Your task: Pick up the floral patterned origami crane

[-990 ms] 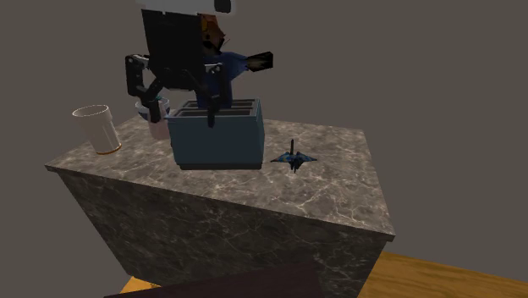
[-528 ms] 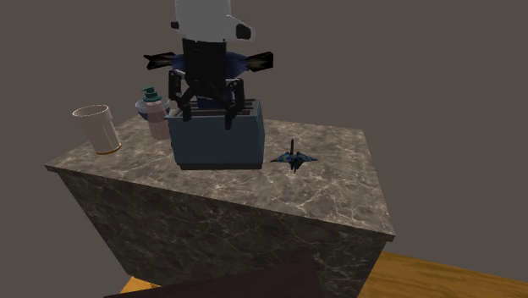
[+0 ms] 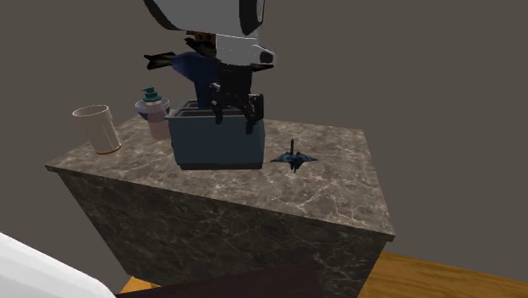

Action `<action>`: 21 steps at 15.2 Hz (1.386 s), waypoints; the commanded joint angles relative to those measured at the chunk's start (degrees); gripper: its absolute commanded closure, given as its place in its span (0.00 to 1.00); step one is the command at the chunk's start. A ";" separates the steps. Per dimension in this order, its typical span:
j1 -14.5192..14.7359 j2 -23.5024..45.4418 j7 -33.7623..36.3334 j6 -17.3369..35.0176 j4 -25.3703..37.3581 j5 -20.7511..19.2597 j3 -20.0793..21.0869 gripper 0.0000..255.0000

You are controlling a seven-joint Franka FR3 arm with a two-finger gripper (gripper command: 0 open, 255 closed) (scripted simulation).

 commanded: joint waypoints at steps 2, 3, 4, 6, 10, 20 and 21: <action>-1.33 5.92 3.27 2.20 3.65 0.32 -0.98 0.00; -1.74 7.79 4.28 2.85 4.83 0.48 -1.35 0.00; -2.16 9.64 5.27 3.45 6.04 0.65 -1.74 0.00; -2.98 13.28 7.20 4.52 8.50 1.08 -2.55 0.00; -4.66 20.31 10.82 6.19 13.58 2.23 -4.29 0.00; -9.75 36.51 19.02 8.32 26.61 6.61 -8.55 0.00; -10.35 38.03 19.82 8.41 27.89 7.11 -8.93 0.00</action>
